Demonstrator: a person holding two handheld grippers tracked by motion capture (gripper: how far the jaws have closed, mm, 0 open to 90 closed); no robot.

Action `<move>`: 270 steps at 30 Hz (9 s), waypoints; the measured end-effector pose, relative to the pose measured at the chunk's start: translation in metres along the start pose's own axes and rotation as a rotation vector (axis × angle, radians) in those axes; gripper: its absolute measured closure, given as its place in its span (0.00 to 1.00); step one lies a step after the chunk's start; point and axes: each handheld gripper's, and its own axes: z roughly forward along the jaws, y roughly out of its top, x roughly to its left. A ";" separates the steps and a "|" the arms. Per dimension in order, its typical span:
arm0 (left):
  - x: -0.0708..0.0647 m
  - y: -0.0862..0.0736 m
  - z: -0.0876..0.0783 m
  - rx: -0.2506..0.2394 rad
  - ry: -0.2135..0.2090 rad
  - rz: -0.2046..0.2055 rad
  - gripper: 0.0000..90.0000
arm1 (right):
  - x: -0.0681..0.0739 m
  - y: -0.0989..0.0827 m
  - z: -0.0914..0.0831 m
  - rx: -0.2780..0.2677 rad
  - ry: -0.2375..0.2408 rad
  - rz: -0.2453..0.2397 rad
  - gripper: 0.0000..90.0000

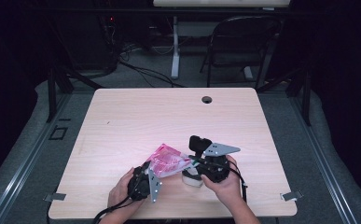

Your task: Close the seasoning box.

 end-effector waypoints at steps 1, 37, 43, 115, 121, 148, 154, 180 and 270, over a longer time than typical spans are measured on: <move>-0.001 -0.001 0.000 0.000 -0.006 -0.014 0.81 | 0.000 0.000 0.000 -0.001 0.002 0.000 1.00; 0.003 -0.030 0.021 0.016 -0.300 -0.363 0.83 | 0.005 0.002 0.006 -0.036 0.025 -0.015 0.68; 0.010 -0.033 0.022 0.010 -0.332 -0.410 0.83 | 0.004 0.002 0.003 -0.069 0.024 -0.002 0.64; 0.096 -0.103 -0.006 0.050 -0.173 -0.622 0.83 | -0.006 0.004 -0.012 -0.140 -0.002 0.019 0.63; 0.102 -0.111 -0.007 0.069 -0.139 -0.657 0.83 | -0.005 0.004 -0.011 -0.141 -0.008 0.004 0.63; 0.115 -0.138 -0.003 0.181 -0.010 -0.704 0.83 | -0.006 0.004 -0.010 -0.128 -0.015 0.018 0.63; 0.117 -0.142 -0.001 0.211 0.027 -0.709 0.83 | -0.006 0.004 -0.011 -0.139 -0.014 0.016 0.63; 0.115 -0.146 0.004 0.240 0.018 -0.684 0.81 | -0.006 0.004 -0.010 -0.132 -0.017 0.002 0.64; 0.052 -0.062 -0.009 0.000 -0.277 -0.489 0.43 | -0.012 0.007 -0.019 -0.137 -0.040 0.045 0.66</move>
